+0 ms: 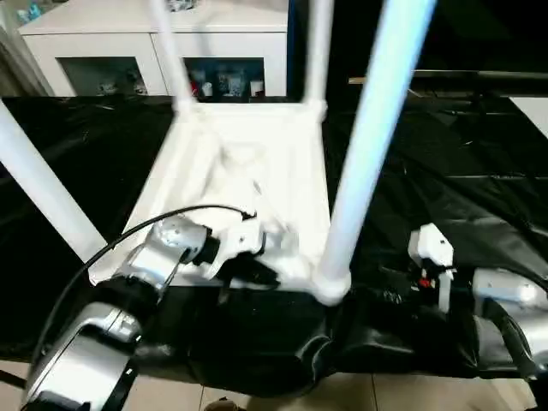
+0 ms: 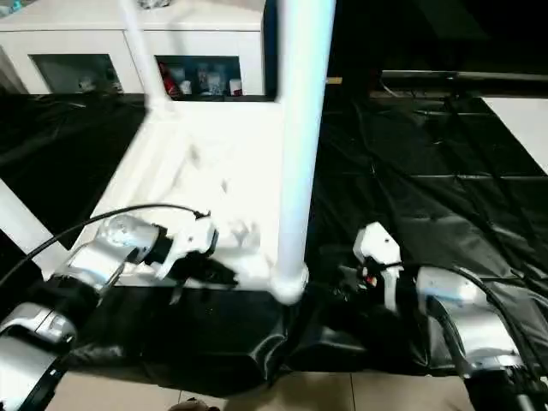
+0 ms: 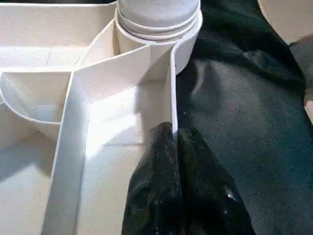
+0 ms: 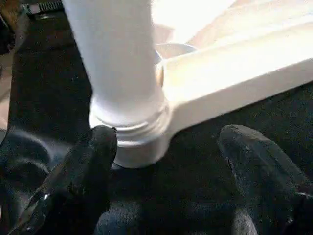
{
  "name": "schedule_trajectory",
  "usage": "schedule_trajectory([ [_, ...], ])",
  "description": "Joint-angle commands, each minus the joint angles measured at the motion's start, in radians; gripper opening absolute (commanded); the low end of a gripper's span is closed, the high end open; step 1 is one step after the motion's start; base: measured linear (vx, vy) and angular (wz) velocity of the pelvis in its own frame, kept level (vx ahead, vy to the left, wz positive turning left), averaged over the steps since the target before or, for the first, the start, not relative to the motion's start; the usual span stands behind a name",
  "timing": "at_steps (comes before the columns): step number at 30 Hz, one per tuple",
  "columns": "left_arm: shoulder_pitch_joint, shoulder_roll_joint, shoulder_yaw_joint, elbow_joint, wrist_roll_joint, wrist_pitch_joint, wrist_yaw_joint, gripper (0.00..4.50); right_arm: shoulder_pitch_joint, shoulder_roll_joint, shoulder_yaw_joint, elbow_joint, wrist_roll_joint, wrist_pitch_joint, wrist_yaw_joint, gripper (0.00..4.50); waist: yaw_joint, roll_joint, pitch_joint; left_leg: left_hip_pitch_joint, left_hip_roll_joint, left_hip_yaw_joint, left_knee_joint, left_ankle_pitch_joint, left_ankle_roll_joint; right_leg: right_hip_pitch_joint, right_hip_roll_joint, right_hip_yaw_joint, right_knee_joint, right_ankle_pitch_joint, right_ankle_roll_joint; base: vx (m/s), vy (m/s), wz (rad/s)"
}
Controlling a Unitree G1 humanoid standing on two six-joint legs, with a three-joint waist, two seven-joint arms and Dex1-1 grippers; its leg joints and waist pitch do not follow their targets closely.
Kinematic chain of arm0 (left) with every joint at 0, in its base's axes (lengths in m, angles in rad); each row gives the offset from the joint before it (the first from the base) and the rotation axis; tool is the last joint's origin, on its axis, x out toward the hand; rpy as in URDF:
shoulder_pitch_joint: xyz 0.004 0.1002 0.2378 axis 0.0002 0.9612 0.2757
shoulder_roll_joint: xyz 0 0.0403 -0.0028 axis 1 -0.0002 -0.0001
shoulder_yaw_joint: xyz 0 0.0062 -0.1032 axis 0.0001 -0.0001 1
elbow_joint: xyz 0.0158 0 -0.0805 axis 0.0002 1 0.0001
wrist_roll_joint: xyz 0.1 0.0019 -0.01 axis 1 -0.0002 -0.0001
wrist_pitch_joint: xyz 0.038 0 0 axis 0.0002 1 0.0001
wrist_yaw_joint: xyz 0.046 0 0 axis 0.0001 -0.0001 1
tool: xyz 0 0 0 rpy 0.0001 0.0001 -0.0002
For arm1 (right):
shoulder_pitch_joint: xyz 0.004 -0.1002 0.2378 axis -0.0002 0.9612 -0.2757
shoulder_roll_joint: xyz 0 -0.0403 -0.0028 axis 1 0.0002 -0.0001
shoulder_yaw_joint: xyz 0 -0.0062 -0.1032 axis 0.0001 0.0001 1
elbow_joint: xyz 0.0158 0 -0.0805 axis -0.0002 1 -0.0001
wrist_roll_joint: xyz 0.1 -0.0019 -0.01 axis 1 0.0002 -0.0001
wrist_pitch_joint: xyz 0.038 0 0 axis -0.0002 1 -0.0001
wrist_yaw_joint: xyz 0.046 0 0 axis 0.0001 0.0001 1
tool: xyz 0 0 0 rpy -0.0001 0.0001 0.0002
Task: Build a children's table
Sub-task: Rotate leg to tighten
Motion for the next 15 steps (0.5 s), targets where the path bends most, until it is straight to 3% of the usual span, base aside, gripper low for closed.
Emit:
schedule_trajectory([
  [1,0.021,0.013,-0.030,-0.018,0.026,0.006,-0.012,0.00,-0.009,0.006,-0.016,0.002,0.002,-0.003,-0.013,3.66,-0.004,-0.003,-0.064,0.007,0.050,-0.017,-0.063,-0.174,0.070,0.048,-0.093,0.049,-0.068,-0.124,-0.231,0.000,0.000,0.00],
  [6,0.018,0.009,-0.018,-0.016,0.037,0.036,0.054,0.00,-0.032,0.030,-0.023,0.013,-0.005,-0.012,-0.044,3.66,-0.008,0.000,-0.063,0.007,0.048,-0.016,-0.062,-0.178,0.063,0.046,-0.091,0.048,-0.072,-0.163,-0.218,0.000,0.000,0.00],
  [7,0.016,0.004,-0.008,-0.025,0.034,0.063,0.073,0.43,-0.040,0.037,-0.027,0.017,-0.006,-0.014,-0.056,3.69,-0.009,0.001,-0.062,0.007,0.048,-0.016,-0.063,-0.186,0.061,0.044,-0.091,0.049,-0.074,-0.181,-0.215,0.000,0.000,0.00],
  [11,0.007,-0.015,0.012,-0.027,0.040,0.080,0.144,0.60,-0.051,0.047,-0.027,0.028,-0.009,-0.022,-0.073,3.69,-0.011,0.003,-0.061,0.009,0.046,-0.017,-0.064,-0.207,0.051,0.043,-0.091,0.049,-0.079,-0.246,-0.194,0.000,0.000,0.00],
  [13,0.005,-0.025,0.019,-0.034,0.030,0.103,0.154,0.99,-0.054,0.050,-0.026,0.032,-0.012,-0.027,-0.078,3.69,-0.011,0.003,-0.064,0.007,0.046,-0.017,-0.062,-0.195,0.053,0.044,-0.091,0.050,-0.078,-0.231,-0.192,0.000,0.000,0.00],
  [15,0.005,-0.026,0.020,-0.039,0.025,0.113,0.154,1.00,-0.056,0.053,-0.026,0.034,-0.013,-0.030,-0.082,3.69,-0.013,0.004,-0.065,0.003,0.044,-0.018,-0.061,-0.183,0.058,0.045,-0.089,0.048,-0.076,-0.209,-0.194,0.000,0.000,0.00],
])
